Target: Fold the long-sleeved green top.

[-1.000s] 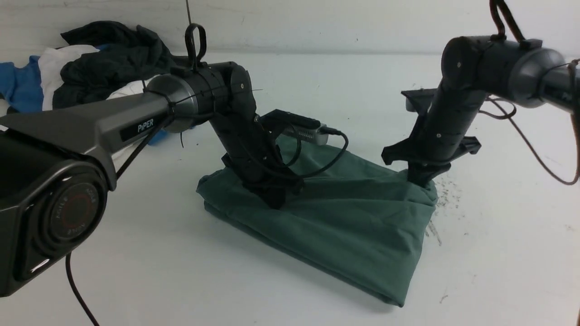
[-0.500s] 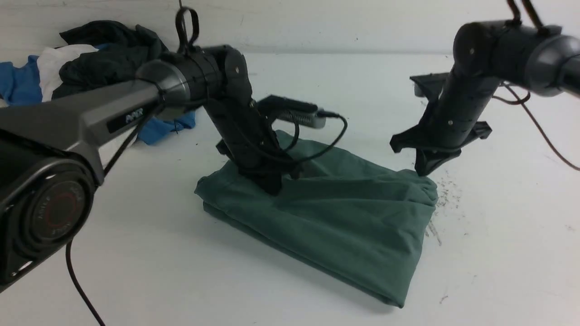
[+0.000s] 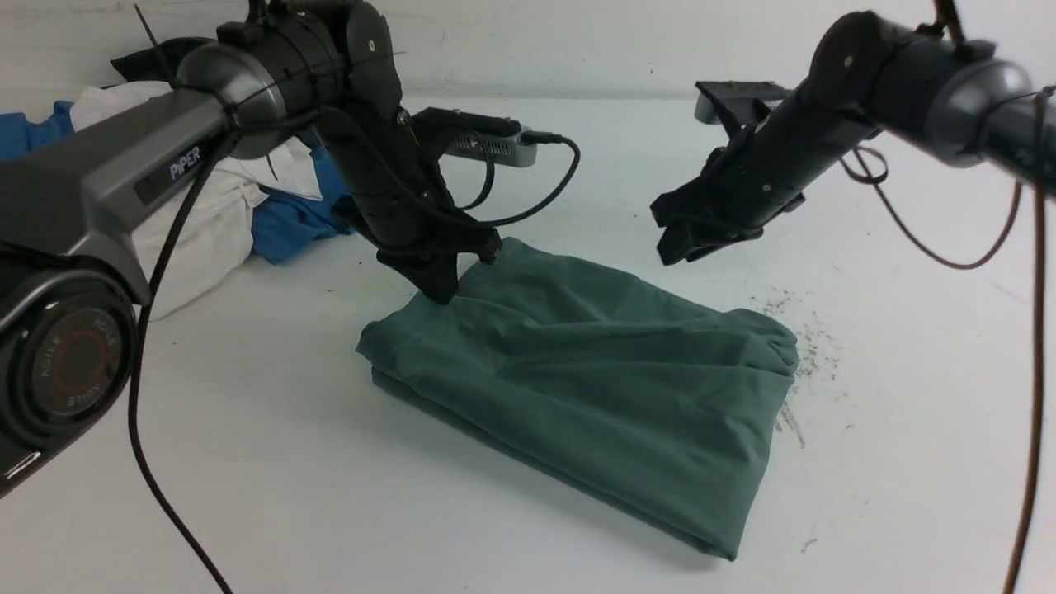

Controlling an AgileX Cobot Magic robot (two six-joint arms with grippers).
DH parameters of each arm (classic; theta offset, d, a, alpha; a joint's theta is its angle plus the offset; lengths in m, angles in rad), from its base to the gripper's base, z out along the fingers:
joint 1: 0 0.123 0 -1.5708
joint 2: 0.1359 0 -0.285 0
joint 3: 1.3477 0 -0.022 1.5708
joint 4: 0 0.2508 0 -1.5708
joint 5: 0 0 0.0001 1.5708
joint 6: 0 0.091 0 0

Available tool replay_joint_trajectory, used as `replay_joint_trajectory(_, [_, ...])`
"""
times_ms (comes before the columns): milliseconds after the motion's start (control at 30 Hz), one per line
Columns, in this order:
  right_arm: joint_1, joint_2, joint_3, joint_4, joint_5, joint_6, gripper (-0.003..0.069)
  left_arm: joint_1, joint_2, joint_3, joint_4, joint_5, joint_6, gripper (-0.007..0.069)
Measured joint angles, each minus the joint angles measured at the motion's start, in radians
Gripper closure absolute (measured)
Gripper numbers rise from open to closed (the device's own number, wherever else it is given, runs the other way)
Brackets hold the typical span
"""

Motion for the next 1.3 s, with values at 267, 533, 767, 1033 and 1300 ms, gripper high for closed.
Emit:
replay_joint_trajectory(267, [0.031, 0.147, -0.115, 0.018, -0.004, -0.046, 0.0270, -0.001, 0.080, 0.000, -0.008, 0.003, 0.001, 0.0629])
replay_joint_trajectory(533, [0.047, 0.170, -0.134, 0.014, -0.016, -0.075, 0.0572, -0.001, 0.116, -0.008, -0.011, 0.005, 0.001, 0.0629])
replay_joint_trajectory(767, [0.048, 0.172, -0.177, 0.007, -0.021, -0.078, 0.0651, -0.001, 0.120, -0.013, -0.012, 0.006, 0.001, 0.0629])
replay_joint_trajectory(1033, [0.049, 0.172, -0.266, 0.033, -0.044, -0.078, 0.0652, -0.001, 0.121, -0.013, -0.024, -0.010, 0.001, 0.0629])
replay_joint_trajectory(1300, [0.049, 0.175, -0.272, 0.028, -0.101, -0.076, 0.0523, -0.001, 0.122, -0.013, -0.030, -0.019, 0.001, 0.0629])
